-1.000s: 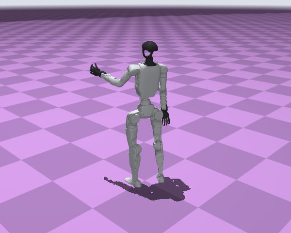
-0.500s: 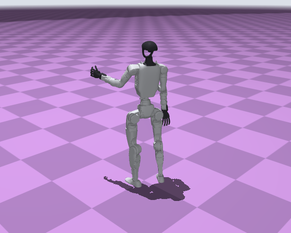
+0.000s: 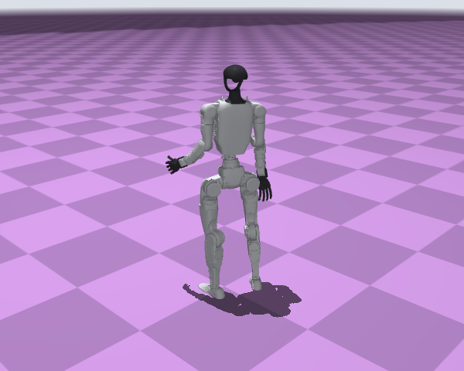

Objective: Upper body actions

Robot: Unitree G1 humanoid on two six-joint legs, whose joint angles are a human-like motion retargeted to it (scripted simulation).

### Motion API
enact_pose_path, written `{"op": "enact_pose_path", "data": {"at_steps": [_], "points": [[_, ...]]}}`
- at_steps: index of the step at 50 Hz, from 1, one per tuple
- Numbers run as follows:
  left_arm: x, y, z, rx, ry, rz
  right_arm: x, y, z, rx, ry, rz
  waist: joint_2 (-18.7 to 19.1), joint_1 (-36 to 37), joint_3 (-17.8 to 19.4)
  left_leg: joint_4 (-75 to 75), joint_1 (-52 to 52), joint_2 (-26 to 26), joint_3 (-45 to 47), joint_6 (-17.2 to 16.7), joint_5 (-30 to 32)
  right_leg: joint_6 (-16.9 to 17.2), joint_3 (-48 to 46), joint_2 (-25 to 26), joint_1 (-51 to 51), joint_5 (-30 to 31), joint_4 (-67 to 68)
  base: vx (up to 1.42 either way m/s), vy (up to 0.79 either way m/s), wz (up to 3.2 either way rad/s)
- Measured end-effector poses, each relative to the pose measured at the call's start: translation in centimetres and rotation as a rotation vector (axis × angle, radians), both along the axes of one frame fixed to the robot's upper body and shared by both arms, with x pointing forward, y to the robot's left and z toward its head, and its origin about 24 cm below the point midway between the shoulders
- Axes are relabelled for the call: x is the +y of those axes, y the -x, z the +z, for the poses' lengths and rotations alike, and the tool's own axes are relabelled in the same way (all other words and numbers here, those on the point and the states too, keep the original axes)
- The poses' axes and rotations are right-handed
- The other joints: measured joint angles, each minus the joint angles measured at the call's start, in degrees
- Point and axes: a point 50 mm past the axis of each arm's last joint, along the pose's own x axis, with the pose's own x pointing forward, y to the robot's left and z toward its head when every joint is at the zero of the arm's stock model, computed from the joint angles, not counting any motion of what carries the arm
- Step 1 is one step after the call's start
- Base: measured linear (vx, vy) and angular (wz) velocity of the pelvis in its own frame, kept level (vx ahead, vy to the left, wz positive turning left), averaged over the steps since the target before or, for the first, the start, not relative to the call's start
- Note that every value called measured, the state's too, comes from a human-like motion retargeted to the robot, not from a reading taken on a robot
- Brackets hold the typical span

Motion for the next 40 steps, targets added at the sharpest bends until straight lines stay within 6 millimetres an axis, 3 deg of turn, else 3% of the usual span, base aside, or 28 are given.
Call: {"op": "enact_pose_path", "data": {"at_steps": [5, 9, 15, 20, 23, 26, 30, 36, 40], "points": [[-1.8, 3.4, -4.0, 0.291, 0.096, -0.139, 0.1, 0.3, 0.0, 0.012, -0.014, 0.003, -0.9, 0.8, 0.9, 0.0, 0.0, -0.3, -1.0, 0.0, 0.3, 0.2, -0.8, -0.4, 0.8, -0.1, -0.1, -0.03, -0.06, 0.19], [-2.4, 6.4, -6.0, 0.518, 0.123, -0.224, 0.2, 0.4, 0.0, 0.023, -0.037, -0.025, -1.2, 0.1, 1.1, 0.0, -0.4, -0.7, -2.3, 0.1, 0.6, -0.1, -2.1, -0.5, 1.2, -0.1, -0.5, -0.03, -0.04, 0.29], [-3.8, 12.5, -7.7, 0.925, 0.179, -0.339, 0.3, 0.6, 0.0, 0.036, -0.051, -0.099, -1.5, 0.6, 1.1, 0.0, -0.6, -0.9, -2.6, 0.2, 0.7, -0.2, -2.4, -0.5, 1.4, -0.1, -0.8, 0.00, 0.00, 0.00], [-6.6, 17.3, -7.5, 1.188, 0.383, -0.450, 0.6, 0.5, 0.0, 0.040, -0.061, -0.097, -1.7, 0.3, 1.3, 0.0, -0.4, -1.1, -2.6, 0.2, 0.7, -0.3, -2.6, -0.5, 1.7, -0.1, -1.0, 0.00, 0.00, 0.00], [-8.2, 18.2, -7.5, 1.199, 0.442, -0.537, 0.6, 0.3, -0.1, 0.036, -0.067, -0.077, -1.9, -2.7, 0.9, 0.2, -0.2, -1.2, -5.3, -0.8, 0.0, 0.0, -5.1, -1.7, 1.8, -0.4, -0.8, -0.01, 0.00, 0.67], [-9.1, 18.6, -7.7, 1.216, 0.387, -0.499, 0.6, 0.4, -0.1, 0.033, -0.065, -0.069, -2.4, -3.6, 0.4, 0.9, -1.0, -0.6, -5.9, -1.9, -0.1, 0.2, -5.6, -2.5, 1.6, -0.6, -0.7, 0.01, 0.01, 0.21], [-8.8, 18.0, -7.9, 1.163, 0.293, -0.371, 0.5, 1.0, 0.0, 0.044, -0.057, -0.091, -2.8, -0.4, 0.4, 1.5, -1.4, 0.2, -3.1, -2.1, 0.3, 0.1, -2.7, -2.0, 1.4, -0.4, -0.9, 0.02, 0.02, -0.59], [-8.0, 18.3, -7.7, 1.194, 0.367, -0.486, 0.5, 1.2, 0.0, 0.053, -0.059, -0.121, -2.6, 0.3, 0.2, 1.1, -1.3, -0.1, -3.0, -1.4, 0.5, 0.0, -2.6, -1.5, 1.6, -0.5, -1.0, 0.00, 0.00, -0.05], [-7.6, 17.8, -7.8, 1.203, 0.286, -0.448, 0.5, 1.0, 0.0, 0.051, -0.063, -0.116, -2.2, 1.2, 0.4, 0.6, -1.1, -0.6, -2.1, -0.3, 0.8, -0.2, -1.9, -0.7, 1.6, -0.2, -1.1, 0.00, 0.01, -0.16]]}}
